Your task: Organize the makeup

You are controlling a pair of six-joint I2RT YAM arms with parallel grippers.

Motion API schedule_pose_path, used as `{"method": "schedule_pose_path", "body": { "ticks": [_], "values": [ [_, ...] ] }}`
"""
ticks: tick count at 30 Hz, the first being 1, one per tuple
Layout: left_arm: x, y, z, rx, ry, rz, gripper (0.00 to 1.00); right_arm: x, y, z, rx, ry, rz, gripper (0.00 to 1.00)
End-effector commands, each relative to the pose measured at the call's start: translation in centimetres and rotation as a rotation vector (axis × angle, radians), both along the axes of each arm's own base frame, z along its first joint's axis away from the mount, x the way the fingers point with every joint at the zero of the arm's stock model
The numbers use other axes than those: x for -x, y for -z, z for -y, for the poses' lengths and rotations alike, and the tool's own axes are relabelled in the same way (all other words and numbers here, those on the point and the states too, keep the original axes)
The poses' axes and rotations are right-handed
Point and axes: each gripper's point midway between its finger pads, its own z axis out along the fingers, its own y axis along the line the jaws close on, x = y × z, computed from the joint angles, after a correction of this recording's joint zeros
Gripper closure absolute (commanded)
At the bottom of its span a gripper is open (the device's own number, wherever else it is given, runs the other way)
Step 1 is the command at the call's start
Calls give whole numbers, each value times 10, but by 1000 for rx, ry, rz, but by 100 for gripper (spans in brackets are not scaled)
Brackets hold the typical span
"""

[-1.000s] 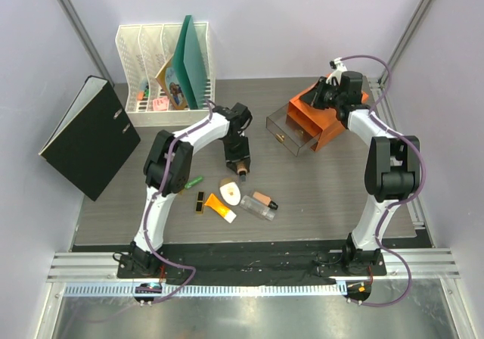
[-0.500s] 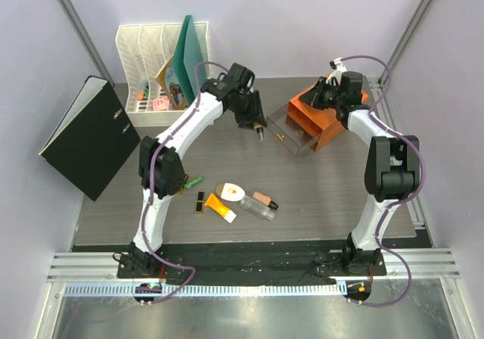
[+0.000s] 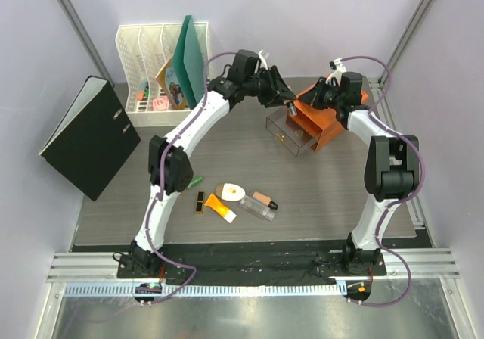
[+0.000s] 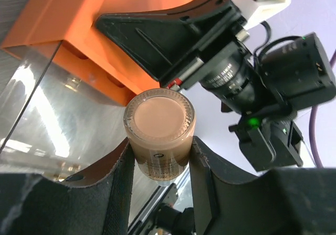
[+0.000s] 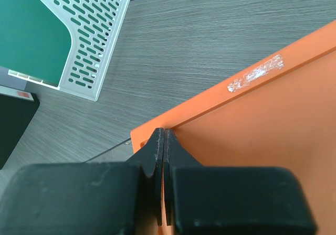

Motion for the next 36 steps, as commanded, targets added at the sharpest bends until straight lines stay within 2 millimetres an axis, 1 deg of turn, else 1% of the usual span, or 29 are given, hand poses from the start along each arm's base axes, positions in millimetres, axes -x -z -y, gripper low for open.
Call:
{"method": "schedule_pose_path", "body": {
  "ticks": [1, 3, 4, 7, 9, 10, 12, 13, 14, 17, 20, 22, 24, 26, 27, 28, 29, 30, 31, 32, 33, 34, 35, 36],
  "values": [
    [3, -17, 30, 127, 47, -5, 82, 109, 167, 12, 108, 21, -647, 99],
    [4, -13, 36, 134, 52, -15, 83, 109, 167, 13, 108, 22, -652, 99],
    [4, -6, 38, 129, 52, -27, 83, 109, 168, 13, 111, 22, -651, 99],
    [6, 4, 44, 119, 58, -36, 83, 109, 168, 13, 110, 24, -657, 99],
    [8, 9, 47, 114, 63, -45, 82, 110, 170, 13, 112, 23, -662, 99],
    [10, 13, 48, 108, 64, -53, 80, 110, 170, 13, 112, 23, -663, 99],
    [11, 19, 49, 96, 59, -64, 71, 110, 171, 13, 113, 24, -667, 99],
    [14, 27, 50, 80, 56, -82, 66, 110, 172, 14, 114, 25, -668, 99],
    [11, 32, 47, 59, 30, -89, 59, 109, 171, 14, 113, 26, -666, 99],
    [11, 44, 45, 27, 11, -118, 52, 109, 172, 13, 117, 21, -671, 99],
    [11, 49, 44, 18, 3, -139, 44, 109, 172, 13, 118, 20, -675, 99],
    [13, 50, 44, 14, 5, -147, 41, 110, 173, 13, 120, 20, -677, 99],
    [13, 49, 44, 13, 7, -142, 41, 110, 173, 14, 121, 21, -677, 99],
    [13, 41, 43, 18, 18, -107, 41, 110, 172, 15, 123, 23, -676, 99],
    [14, 27, 42, 29, 25, -74, 41, 111, 172, 15, 123, 22, -679, 99],
    [14, 18, 39, 33, 31, -46, 41, 110, 172, 15, 123, 22, -678, 99],
    [18, 10, 37, 27, 45, -18, 41, 109, 171, 15, 124, 24, -675, 99],
    [21, 8, 33, 1, 71, 31, 41, 109, 172, 15, 125, 22, -676, 99],
    [29, -11, 25, -8, 90, 84, 41, 109, 170, 15, 121, 23, -673, 99],
    [34, -13, 20, -33, 106, 110, 41, 108, 169, 15, 123, 22, -669, 99],
    [43, -1, 9, -104, 149, 139, 40, 109, 170, 15, 121, 23, -675, 99],
    [54, -18, -2, -117, 168, 186, 40, 109, 170, 14, 121, 21, -673, 99],
    [63, -21, -10, -141, 188, 215, 40, 108, 170, 15, 123, 22, -672, 99],
    [76, 4, -24, -213, 225, 190, 39, 108, 169, 14, 123, 20, -669, 99]
  ]
}}
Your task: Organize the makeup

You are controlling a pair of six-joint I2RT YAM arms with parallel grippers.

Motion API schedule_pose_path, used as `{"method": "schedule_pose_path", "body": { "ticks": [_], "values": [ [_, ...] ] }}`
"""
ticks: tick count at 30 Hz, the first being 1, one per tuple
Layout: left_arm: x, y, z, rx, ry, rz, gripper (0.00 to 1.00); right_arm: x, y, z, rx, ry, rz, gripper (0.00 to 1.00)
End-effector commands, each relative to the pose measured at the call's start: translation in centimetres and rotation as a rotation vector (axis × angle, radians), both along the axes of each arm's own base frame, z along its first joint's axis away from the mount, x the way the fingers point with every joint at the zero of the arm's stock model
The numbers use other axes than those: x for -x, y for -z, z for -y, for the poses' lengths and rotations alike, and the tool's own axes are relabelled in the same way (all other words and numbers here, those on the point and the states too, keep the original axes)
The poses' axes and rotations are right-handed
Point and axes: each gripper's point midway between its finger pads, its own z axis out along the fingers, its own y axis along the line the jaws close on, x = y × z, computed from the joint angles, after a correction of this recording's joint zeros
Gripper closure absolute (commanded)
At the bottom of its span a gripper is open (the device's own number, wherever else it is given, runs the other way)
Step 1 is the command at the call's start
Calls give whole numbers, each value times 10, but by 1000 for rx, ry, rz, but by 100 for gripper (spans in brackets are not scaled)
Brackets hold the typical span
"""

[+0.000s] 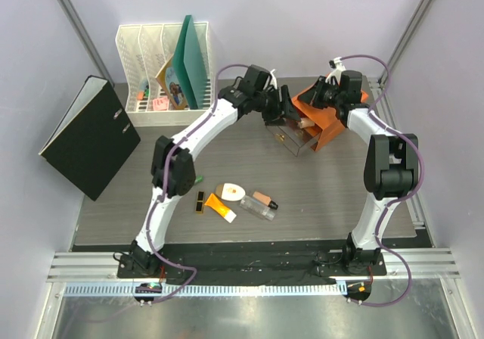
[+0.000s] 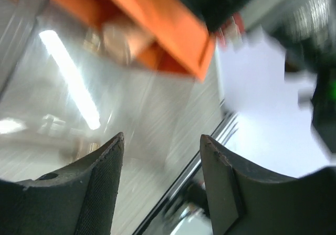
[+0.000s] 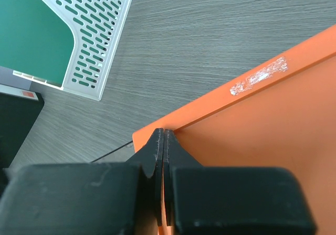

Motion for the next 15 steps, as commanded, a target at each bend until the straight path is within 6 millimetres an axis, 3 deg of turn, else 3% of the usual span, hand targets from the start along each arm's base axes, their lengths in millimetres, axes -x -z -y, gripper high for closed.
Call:
{"method": "schedule_pose_path", "body": {
  "ticks": [1, 2, 3, 5, 6, 9, 11, 15],
  "values": [
    [51, -51, -53, -131, 193, 281, 35, 109, 166, 18, 139, 23, -645, 99],
    [60, -64, -70, -169, 198, 339, 34, 110, 166, 17, 139, 20, -645, 99],
    [70, -40, -83, -236, 228, 318, 34, 109, 166, 17, 140, 18, -643, 99],
    [87, -31, -110, -336, 282, 353, 33, 110, 167, 17, 140, 20, -646, 99],
    [97, -10, -124, -391, 299, 323, 32, 109, 166, 17, 139, 17, -643, 99],
    [125, 20, -152, -498, 391, 265, 31, 111, 166, 18, 142, 17, -649, 99],
    [147, 35, -159, -563, 485, 247, 25, 112, 167, 17, 145, 16, -653, 99],
    [173, 70, -163, -746, 624, 251, 24, 115, 170, 18, 150, 17, -667, 99]
  ]
}}
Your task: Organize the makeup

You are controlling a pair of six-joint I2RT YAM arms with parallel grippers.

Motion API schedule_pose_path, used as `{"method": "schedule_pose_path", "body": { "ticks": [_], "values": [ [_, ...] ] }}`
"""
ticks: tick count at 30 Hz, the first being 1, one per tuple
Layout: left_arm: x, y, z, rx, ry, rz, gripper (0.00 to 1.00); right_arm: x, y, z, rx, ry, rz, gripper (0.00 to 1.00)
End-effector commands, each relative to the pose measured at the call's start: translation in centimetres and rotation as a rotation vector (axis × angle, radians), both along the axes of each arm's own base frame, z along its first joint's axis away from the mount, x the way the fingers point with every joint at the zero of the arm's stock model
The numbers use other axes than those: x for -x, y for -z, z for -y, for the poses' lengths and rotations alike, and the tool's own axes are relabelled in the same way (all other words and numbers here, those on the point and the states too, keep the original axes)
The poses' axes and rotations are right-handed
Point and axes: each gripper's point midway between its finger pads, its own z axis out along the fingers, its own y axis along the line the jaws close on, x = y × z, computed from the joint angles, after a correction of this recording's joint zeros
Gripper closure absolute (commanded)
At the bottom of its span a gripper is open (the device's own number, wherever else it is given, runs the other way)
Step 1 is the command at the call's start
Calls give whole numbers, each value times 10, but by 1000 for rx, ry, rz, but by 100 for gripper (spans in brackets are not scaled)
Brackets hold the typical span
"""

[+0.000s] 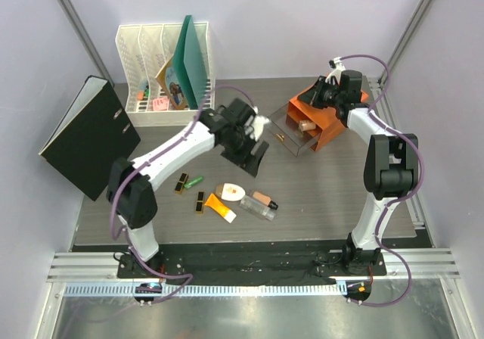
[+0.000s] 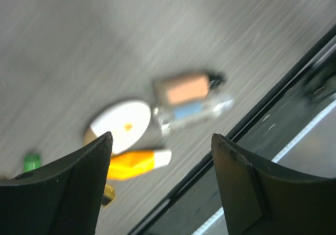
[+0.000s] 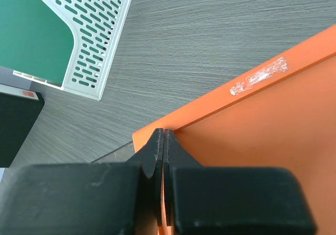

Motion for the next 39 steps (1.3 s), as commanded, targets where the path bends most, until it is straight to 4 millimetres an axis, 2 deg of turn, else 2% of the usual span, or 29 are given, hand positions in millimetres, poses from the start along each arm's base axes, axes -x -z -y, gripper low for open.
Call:
{"method": "schedule_pose_path", "body": {
  "ticks": [1, 2, 3, 7, 16, 23, 33, 34, 37, 38, 39],
  "values": [
    [42, 50, -13, -291, 207, -3, 24, 115, 171, 19, 152, 19, -663, 99],
    [46, 53, -13, -324, 246, -3, 24, 115, 171, 19, 153, 20, -665, 99],
    [56, 68, -7, -373, 289, -25, 24, 115, 171, 19, 153, 20, -665, 99],
    [66, 91, 2, -478, 342, -13, 26, 119, 173, 20, 156, 21, -678, 99],
    [77, 113, 17, -452, 382, -26, 26, 125, 173, 21, 165, 19, -684, 99],
    [86, 139, 14, -487, 425, -52, 27, 125, 172, 21, 165, 19, -682, 99],
    [101, 156, 15, -498, 462, -99, 34, 126, 172, 21, 166, 20, -683, 99],
    [103, 156, 17, -492, 467, -102, 35, 124, 171, 21, 167, 19, -679, 99],
    [104, 159, 18, -492, 471, -106, 50, 125, 172, 20, 164, 20, -685, 99],
    [104, 158, 18, -492, 472, -103, 62, 125, 172, 20, 164, 20, -682, 99],
    [103, 156, 19, -487, 472, -97, 68, 125, 172, 21, 165, 19, -682, 99]
  ]
}}
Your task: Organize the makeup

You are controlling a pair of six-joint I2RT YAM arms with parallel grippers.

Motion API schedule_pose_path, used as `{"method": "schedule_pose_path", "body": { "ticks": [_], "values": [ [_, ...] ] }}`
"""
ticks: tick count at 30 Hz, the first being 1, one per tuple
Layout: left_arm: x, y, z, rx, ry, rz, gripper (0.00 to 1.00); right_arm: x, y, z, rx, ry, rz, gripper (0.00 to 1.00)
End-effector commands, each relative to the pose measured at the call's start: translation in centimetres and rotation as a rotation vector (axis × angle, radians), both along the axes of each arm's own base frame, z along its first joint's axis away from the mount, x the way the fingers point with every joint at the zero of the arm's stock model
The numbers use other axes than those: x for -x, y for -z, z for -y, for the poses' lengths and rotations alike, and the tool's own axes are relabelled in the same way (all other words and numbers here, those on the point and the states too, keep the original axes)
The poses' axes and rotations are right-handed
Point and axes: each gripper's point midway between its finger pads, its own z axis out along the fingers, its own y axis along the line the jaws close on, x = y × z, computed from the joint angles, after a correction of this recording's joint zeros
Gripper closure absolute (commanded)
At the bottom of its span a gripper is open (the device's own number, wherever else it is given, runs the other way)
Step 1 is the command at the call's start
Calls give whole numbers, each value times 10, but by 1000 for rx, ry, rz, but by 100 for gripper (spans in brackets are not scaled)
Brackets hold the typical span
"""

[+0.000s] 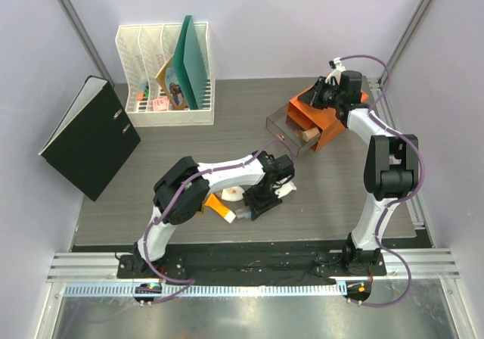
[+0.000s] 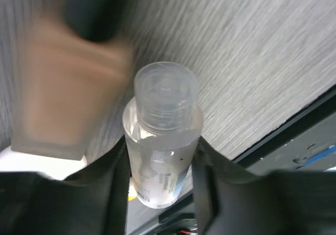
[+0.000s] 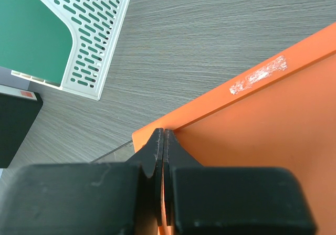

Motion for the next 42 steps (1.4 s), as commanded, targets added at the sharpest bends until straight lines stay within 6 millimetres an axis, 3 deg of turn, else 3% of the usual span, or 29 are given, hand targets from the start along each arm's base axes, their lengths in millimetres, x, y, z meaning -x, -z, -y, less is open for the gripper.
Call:
{"method": "schedule_pose_path", "body": {
  "ticks": [1, 2, 5, 7, 10, 14, 15, 17, 18, 23, 24, 25, 26, 27, 28, 30, 31, 32, 34, 38, 42],
  "values": [
    [-2, -3, 7, 38, 21, 27, 73, 124, 169, 19, 154, 14, -678, 99],
    [-3, -5, 7, 44, 22, 39, 84, 125, 170, 19, 155, 15, -680, 99],
    [-4, -18, 7, 72, 30, 84, 100, 124, 171, 19, 154, 14, -681, 99],
    [-6, -29, 10, 93, 26, 115, 100, 125, 171, 19, 154, 14, -684, 99],
    [-12, -62, 19, 173, 5, 193, 100, 125, 172, 18, 150, 10, -684, 99],
    [-31, -120, 36, 320, -72, 332, 100, 125, 170, 18, 149, 8, -680, 99],
    [-39, -145, 44, 378, -90, 380, 100, 124, 170, 18, 145, 8, -677, 99],
    [-48, -168, 55, 440, -136, 416, 100, 124, 169, 16, 137, 2, -676, 99],
    [-57, -188, 66, 493, -158, 437, 100, 123, 170, 15, 136, 1, -673, 99],
    [-86, -233, 111, 666, -287, 385, 100, 122, 169, 14, 128, -2, -670, 99],
    [-94, -255, 123, 735, -339, 376, 100, 122, 169, 14, 129, -1, -668, 99],
    [-107, -245, 131, 743, -374, 327, 100, 122, 169, 14, 129, -1, -667, 99],
    [-115, -247, 137, 771, -401, 301, 100, 122, 169, 15, 129, 3, -669, 99],
    [-126, -269, 146, 851, -473, 277, 100, 122, 169, 14, 128, 0, -667, 99],
    [-144, -263, 148, 872, -527, 244, 100, 122, 169, 15, 131, 0, -667, 99],
    [-154, -276, 157, 972, -631, 99, 100, 122, 169, 15, 130, 2, -665, 99],
    [-178, -292, 157, 1071, -680, 89, 100, 122, 168, 15, 130, 0, -662, 99],
    [-181, -284, 157, 1082, -708, 32, 100, 124, 169, 14, 129, -1, -665, 99],
    [-201, -292, 155, 1153, -787, 3, 100, 123, 169, 15, 130, 2, -661, 99],
    [-238, -275, 144, 1154, -900, 23, 100, 124, 169, 15, 129, 5, -663, 99],
    [-251, -264, 156, 1185, -930, -56, 100, 125, 169, 15, 128, 2, -663, 99]
  ]
}}
